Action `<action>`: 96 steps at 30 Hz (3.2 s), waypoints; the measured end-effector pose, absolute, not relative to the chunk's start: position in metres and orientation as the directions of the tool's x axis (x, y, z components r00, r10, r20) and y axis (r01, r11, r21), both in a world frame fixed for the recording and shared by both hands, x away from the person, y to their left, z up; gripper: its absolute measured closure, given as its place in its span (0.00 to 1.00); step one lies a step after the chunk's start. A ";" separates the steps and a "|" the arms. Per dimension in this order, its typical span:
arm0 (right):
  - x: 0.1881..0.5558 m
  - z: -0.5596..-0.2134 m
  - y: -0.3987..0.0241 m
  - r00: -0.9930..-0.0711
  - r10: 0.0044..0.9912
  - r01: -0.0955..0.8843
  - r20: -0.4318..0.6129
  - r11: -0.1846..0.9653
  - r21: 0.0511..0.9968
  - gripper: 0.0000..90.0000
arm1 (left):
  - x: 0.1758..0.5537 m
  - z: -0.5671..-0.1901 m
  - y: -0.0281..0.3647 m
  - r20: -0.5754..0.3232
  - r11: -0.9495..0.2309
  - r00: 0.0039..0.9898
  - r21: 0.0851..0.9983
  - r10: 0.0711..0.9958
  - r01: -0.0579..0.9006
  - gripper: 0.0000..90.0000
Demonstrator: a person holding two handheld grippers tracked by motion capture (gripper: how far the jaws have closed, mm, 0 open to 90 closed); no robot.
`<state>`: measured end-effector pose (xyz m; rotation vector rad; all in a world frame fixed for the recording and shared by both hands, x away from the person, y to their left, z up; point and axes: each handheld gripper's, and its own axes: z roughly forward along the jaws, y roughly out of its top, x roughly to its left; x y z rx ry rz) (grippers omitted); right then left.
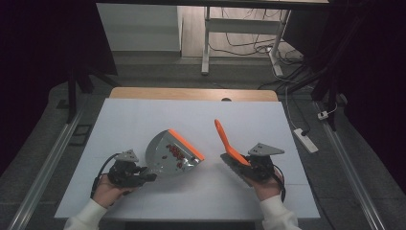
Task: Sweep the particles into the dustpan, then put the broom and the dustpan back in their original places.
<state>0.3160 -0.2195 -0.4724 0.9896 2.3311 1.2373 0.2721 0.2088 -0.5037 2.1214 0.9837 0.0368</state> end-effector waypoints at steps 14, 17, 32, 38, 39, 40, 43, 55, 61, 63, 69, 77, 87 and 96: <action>0.315 -0.475 -0.231 -0.749 0.661 0.409 0.042 0.411 0.815 0.78 | 0.258 -0.507 0.222 -0.293 -0.292 0.606 0.671 0.739 0.681 0.68; 0.314 -0.475 -0.232 -0.765 0.642 0.397 0.046 0.415 0.819 0.78 | 0.256 -0.508 0.225 -0.291 -0.278 0.588 0.670 0.755 0.689 0.68; 0.307 -0.476 -0.235 -0.784 0.618 0.397 0.053 0.435 0.808 0.78 | 0.248 -0.511 0.232 -0.290 -0.242 0.540 0.661 0.790 0.710 0.68; 0.307 -0.476 -0.241 -0.766 0.636 0.441 0.096 0.410 0.798 0.78 | 0.241 -0.515 0.235 -0.290 -0.205 0.492 0.655 0.820 0.727 0.68; 0.306 -0.476 -0.243 -0.764 0.637 0.445 0.100 0.407 0.798 0.78 | 0.241 -0.515 0.235 -0.292 -0.196 0.483 0.654 0.825 0.731 0.68; 0.307 -0.476 -0.244 -0.764 0.637 0.446 0.104 0.404 0.799 0.78 | 0.240 -0.516 0.236 -0.294 -0.187 0.472 0.652 0.831 0.735 0.68; 0.307 -0.476 -0.249 -0.757 0.642 0.460 0.123 0.390 0.798 0.78 | 0.239 -0.517 0.237 -0.294 -0.158 0.435 0.646 0.851 0.746 0.68; 0.303 -0.475 -0.259 -0.737 0.653 0.508 0.177 0.361 0.782 0.78 | 0.239 -0.521 0.241 -0.294 -0.056 0.315 0.646 0.903 0.762 0.68; 0.301 -0.476 -0.257 -0.735 0.652 0.520 0.184 0.369 0.770 0.78 | 0.244 -0.526 0.248 -0.301 -0.007 0.257 0.637 0.918 0.770 0.68; 0.300 -0.477 -0.255 -0.734 0.651 0.530 0.195 0.369 0.764 0.78 | 0.245 -0.526 0.250 -0.302 0.006 0.242 0.636 0.922 0.772 0.68; 0.301 -0.481 -0.256 -0.721 0.653 0.564 0.231 0.359 0.743 0.78 | 0.247 -0.529 0.252 -0.310 0.053 0.184 0.624 0.933 0.780 0.68; 0.310 -0.491 -0.261 -0.689 0.686 0.601 0.234 0.362 0.712 0.78 | 0.253 -0.532 0.247 -0.311 0.060 0.160 0.593 0.937 0.803 0.68; 0.324 -0.499 -0.274 -0.650 0.722 0.627 0.239 0.330 0.706 0.74 | 0.255 -0.535 0.245 -0.299 0.043 0.165 0.584 0.940 0.811 0.68; 0.329 -0.503 -0.279 -0.626 0.753 0.630 0.203 0.335 0.701 0.65 | 0.255 -0.535 0.246 -0.299 0.027 0.187 0.589 0.936 0.807 0.61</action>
